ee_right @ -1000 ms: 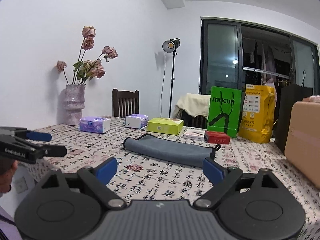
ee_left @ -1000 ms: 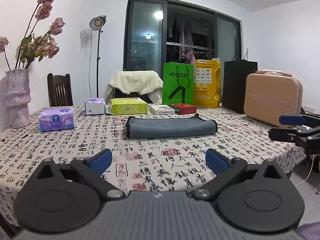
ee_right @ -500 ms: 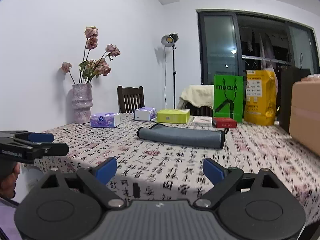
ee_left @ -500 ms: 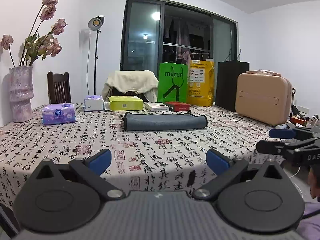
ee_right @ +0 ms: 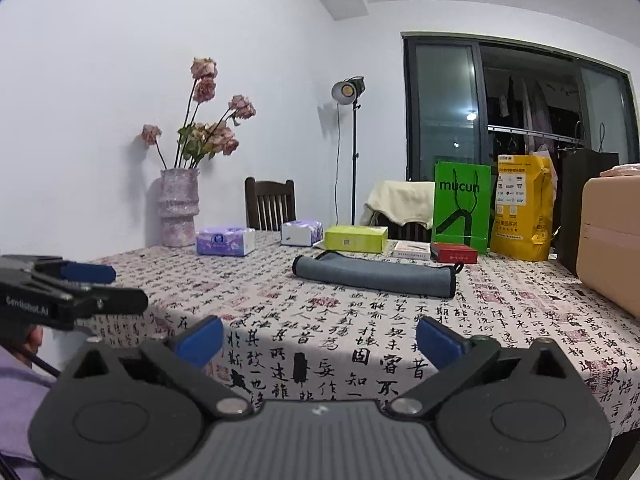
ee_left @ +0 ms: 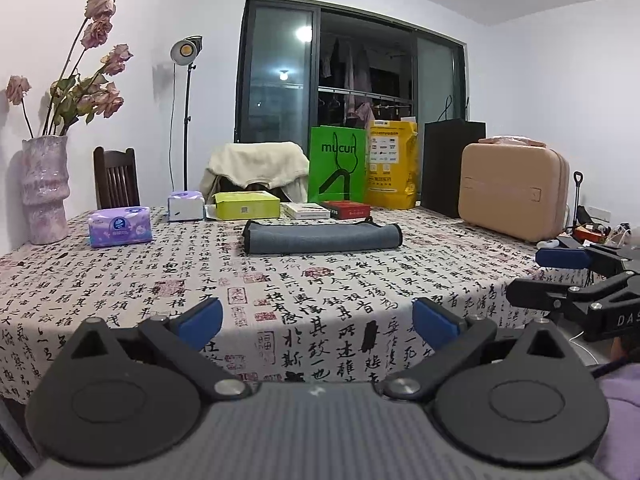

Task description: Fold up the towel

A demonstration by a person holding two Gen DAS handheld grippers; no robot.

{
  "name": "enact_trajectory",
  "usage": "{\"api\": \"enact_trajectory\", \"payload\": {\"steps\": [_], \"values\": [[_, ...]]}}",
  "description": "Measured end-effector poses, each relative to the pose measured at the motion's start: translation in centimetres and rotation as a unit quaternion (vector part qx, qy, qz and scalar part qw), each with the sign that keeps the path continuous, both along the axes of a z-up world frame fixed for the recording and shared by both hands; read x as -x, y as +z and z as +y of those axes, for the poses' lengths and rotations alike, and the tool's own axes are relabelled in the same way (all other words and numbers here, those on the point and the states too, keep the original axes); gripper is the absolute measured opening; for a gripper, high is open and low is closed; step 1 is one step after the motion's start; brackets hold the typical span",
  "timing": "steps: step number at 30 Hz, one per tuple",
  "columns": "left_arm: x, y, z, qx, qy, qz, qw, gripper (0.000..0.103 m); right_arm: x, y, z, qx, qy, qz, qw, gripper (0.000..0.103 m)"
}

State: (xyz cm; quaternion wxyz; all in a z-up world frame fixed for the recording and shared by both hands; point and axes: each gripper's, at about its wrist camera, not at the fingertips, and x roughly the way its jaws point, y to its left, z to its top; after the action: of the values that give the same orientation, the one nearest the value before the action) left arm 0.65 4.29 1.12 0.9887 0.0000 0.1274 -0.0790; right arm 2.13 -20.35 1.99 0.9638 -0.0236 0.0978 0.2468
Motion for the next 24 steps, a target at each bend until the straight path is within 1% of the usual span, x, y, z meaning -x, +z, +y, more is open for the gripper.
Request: {"api": "enact_trajectory", "payload": {"steps": [12,24], "values": [[-0.04,-0.08,-0.29,-0.002,-0.005,-0.003,1.0,0.103,-0.17,-0.17,-0.22,-0.013,-0.01,0.006,1.0,0.103],[-0.02,-0.15,-0.16,-0.003,-0.004,-0.001,1.0,0.103,-0.34,-0.61,0.02,-0.009,-0.007,0.014,1.0,0.103]]}}
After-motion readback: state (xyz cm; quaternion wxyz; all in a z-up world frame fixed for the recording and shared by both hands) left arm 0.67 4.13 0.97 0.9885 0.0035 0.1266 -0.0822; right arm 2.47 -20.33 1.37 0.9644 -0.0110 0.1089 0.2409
